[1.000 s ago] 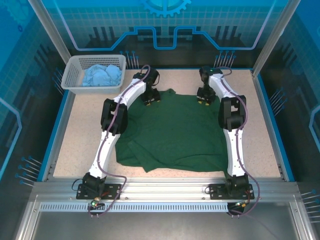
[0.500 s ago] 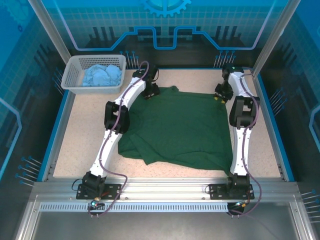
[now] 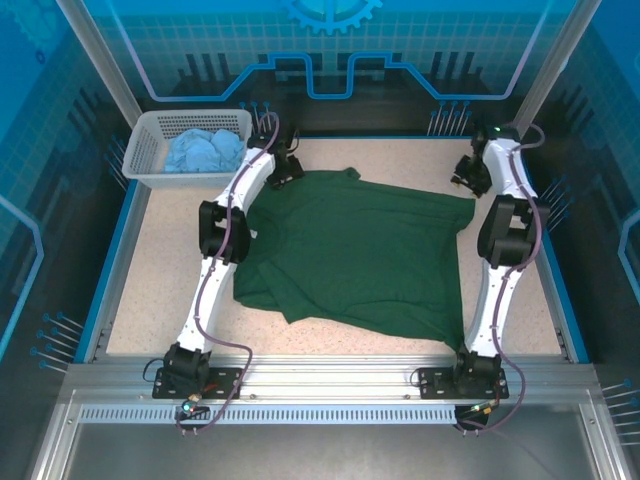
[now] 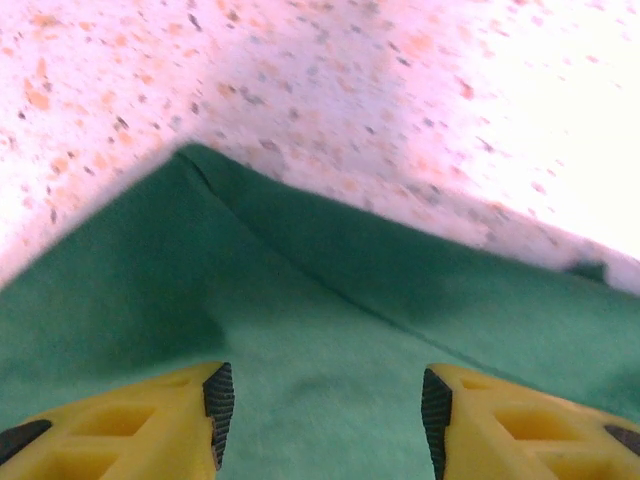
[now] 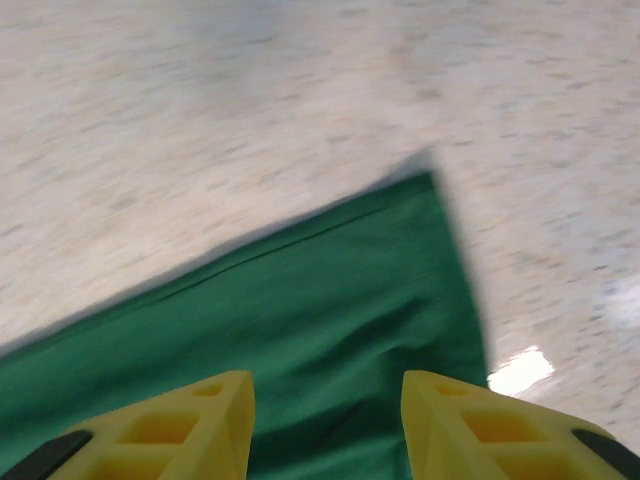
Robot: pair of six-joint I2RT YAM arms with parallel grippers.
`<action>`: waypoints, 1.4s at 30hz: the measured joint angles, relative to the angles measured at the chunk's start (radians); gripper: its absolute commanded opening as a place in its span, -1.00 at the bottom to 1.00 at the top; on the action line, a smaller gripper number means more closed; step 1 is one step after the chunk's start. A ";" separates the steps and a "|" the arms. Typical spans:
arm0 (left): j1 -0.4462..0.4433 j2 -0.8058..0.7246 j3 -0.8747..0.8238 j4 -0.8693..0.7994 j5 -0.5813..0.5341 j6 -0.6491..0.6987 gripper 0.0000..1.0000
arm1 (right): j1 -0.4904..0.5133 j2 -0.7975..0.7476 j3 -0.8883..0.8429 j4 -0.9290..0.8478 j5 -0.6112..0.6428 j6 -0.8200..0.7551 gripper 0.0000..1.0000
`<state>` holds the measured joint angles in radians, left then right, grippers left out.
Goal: Fold and stack the t-shirts
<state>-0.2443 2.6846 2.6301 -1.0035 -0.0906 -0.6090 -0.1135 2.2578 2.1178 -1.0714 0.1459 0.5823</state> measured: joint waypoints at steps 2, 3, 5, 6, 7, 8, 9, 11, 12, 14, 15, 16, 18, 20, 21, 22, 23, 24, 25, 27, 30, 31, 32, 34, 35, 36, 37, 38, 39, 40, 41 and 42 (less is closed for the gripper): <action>-0.013 -0.053 -0.047 0.005 0.017 0.007 -0.05 | 0.061 -0.025 -0.019 0.013 -0.018 -0.008 -0.19; -0.021 -0.084 -0.074 0.008 0.027 0.008 -0.08 | 0.089 -0.027 -0.031 0.019 -0.034 -0.011 -0.21; -0.038 -0.137 -0.125 0.014 0.043 0.007 -0.13 | 0.127 -0.020 -0.064 0.024 -0.057 -0.016 -0.22; -0.048 -0.156 -0.143 0.015 0.053 0.006 -0.15 | 0.138 -0.008 -0.077 0.021 -0.068 -0.016 -0.23; -0.057 -0.168 -0.159 0.017 0.062 0.005 -0.14 | 0.146 0.010 -0.082 0.016 -0.077 -0.015 -0.24; -0.066 -0.174 -0.173 0.021 0.069 0.005 -0.15 | 0.151 0.030 -0.082 0.013 -0.084 -0.015 -0.25; -0.076 -0.176 -0.190 0.024 0.079 0.001 -0.15 | 0.153 0.058 -0.081 0.012 -0.091 -0.015 -0.25; -0.093 -0.175 -0.227 0.031 0.092 -0.016 -0.15 | 0.157 0.111 -0.069 0.005 -0.101 -0.011 -0.25; -0.100 -0.173 -0.246 0.031 0.097 -0.022 -0.15 | 0.159 0.142 -0.058 -0.002 -0.103 -0.006 -0.25; -0.112 -0.162 -0.262 0.031 0.108 -0.044 -0.15 | 0.160 0.174 -0.003 -0.032 -0.109 0.005 -0.25; -0.116 -0.152 -0.265 0.033 0.112 -0.053 -0.15 | 0.162 0.186 0.035 -0.039 -0.114 0.013 -0.25; -0.118 -0.142 -0.265 0.037 0.115 -0.067 -0.15 | 0.163 0.204 0.071 -0.042 -0.121 0.022 -0.24; -0.119 -0.111 -0.249 0.041 0.115 -0.087 -0.14 | 0.167 0.255 0.148 -0.048 -0.135 0.040 -0.23; -0.117 -0.068 -0.213 0.044 0.115 -0.107 -0.15 | 0.170 0.306 0.223 -0.076 -0.143 0.059 -0.23; -0.114 -0.050 -0.184 0.040 0.119 -0.119 -0.14 | 0.170 0.329 0.275 -0.090 -0.156 0.070 -0.22; -0.111 -0.037 -0.151 0.045 0.121 -0.127 -0.14 | 0.171 0.353 0.317 -0.089 -0.166 0.080 -0.22; -0.108 -0.022 -0.119 0.054 0.122 -0.135 -0.14 | 0.171 0.378 0.358 -0.093 -0.177 0.089 -0.22; -0.104 -0.003 -0.087 0.069 0.122 -0.148 -0.15 | 0.171 0.407 0.410 -0.096 -0.192 0.100 -0.22; -0.101 0.016 -0.062 0.084 0.122 -0.156 -0.15 | 0.171 0.430 0.452 -0.093 -0.209 0.111 -0.22; -0.093 0.045 -0.039 0.114 0.124 -0.177 -0.15 | 0.171 0.470 0.517 -0.068 -0.247 0.137 -0.22; -0.074 0.060 -0.017 0.166 0.129 -0.198 -0.15 | 0.171 0.518 0.588 -0.003 -0.304 0.180 -0.19; -0.066 0.069 -0.010 0.181 0.129 -0.204 -0.15 | 0.171 0.539 0.616 0.030 -0.323 0.197 -0.16; -0.058 0.079 0.001 0.193 0.130 -0.206 -0.15 | 0.171 0.554 0.635 0.056 -0.336 0.211 -0.14; -0.039 0.105 0.042 0.222 0.129 -0.206 -0.15 | 0.170 0.578 0.661 0.129 -0.356 0.246 -0.12; -0.030 0.116 0.058 0.233 0.129 -0.206 -0.15 | 0.169 0.587 0.666 0.165 -0.363 0.263 -0.10; -0.018 0.126 0.068 0.251 0.129 -0.207 -0.15 | 0.167 0.596 0.671 0.201 -0.369 0.282 -0.05; -0.007 0.130 0.074 0.267 0.129 -0.209 -0.13 | 0.165 0.603 0.673 0.236 -0.377 0.300 0.03; 0.005 0.131 0.076 0.282 0.125 -0.209 -0.12 | 0.162 0.611 0.680 0.269 -0.386 0.313 0.11; 0.016 0.132 0.077 0.291 0.121 -0.208 -0.09 | 0.159 0.615 0.686 0.290 -0.387 0.324 0.19; 0.028 0.132 0.079 0.303 0.119 -0.205 -0.03 | 0.156 0.621 0.695 0.313 -0.387 0.331 0.28; 0.041 0.132 0.086 0.312 0.115 -0.202 0.04 | 0.152 0.623 0.702 0.328 -0.389 0.335 0.38; 0.051 0.132 0.093 0.321 0.114 -0.196 0.11 | 0.149 0.625 0.705 0.339 -0.386 0.337 0.45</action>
<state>-0.1932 2.8162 2.7228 -0.6823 0.0231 -0.8055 0.0353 2.8826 2.8231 -0.7322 -0.2398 0.9192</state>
